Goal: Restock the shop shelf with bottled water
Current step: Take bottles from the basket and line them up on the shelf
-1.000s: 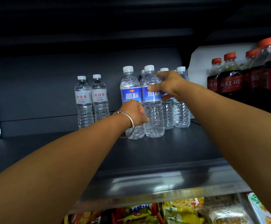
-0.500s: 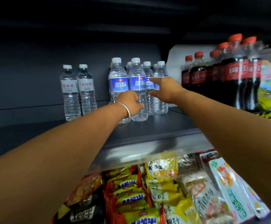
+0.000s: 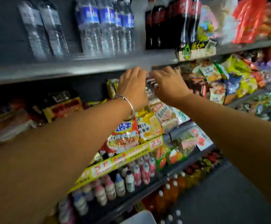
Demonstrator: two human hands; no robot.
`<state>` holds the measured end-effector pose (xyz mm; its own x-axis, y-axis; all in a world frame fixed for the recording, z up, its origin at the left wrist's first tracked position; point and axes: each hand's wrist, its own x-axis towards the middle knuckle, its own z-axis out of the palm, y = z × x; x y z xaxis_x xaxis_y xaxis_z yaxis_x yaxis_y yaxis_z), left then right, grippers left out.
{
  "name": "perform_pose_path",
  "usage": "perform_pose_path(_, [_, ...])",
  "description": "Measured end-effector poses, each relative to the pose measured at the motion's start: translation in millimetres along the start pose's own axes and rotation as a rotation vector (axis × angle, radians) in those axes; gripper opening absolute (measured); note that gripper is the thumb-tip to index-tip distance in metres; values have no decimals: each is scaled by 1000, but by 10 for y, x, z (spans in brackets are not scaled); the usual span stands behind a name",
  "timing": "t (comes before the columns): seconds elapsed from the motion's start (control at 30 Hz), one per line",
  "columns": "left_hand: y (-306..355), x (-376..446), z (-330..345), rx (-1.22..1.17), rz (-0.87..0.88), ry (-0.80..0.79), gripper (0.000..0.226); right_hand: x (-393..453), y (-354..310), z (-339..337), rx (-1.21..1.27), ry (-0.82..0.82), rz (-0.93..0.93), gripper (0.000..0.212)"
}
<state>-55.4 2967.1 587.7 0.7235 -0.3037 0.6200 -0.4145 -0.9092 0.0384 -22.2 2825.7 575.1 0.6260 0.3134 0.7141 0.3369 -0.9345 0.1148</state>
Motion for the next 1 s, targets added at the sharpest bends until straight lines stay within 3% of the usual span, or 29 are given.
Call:
perform_pose_path(0.17, [115, -872, 794, -63, -24, -138, 48, -1103, -120, 576, 24, -224, -18, 49])
perform_pose_path(0.33, [52, -1713, 1775, -156, -35, -320, 45, -2144, -348, 1414, 60, -449, -59, 41])
perform_pose_path(0.43, [-33, -2281, 2332, -201, -53, -440, 43, -2781, -537, 2002, 166, -469, -113, 34])
perform_pose_path(0.53, [-188, -2886, 2858, -220, -104, -567, 51, -3393, -829, 2533, 293, -626, -110, 27])
perform_pose_path(0.7, [-413, -3806, 3610, -225, -233, -794, 59, -4295, -1400, 3206, 350, -1130, -220, 53])
perform_pose_path(1.0, [-600, -4751, 4498, -202, -264, -934, 63, -5275, -2159, 4062, 628, -1667, -349, 86])
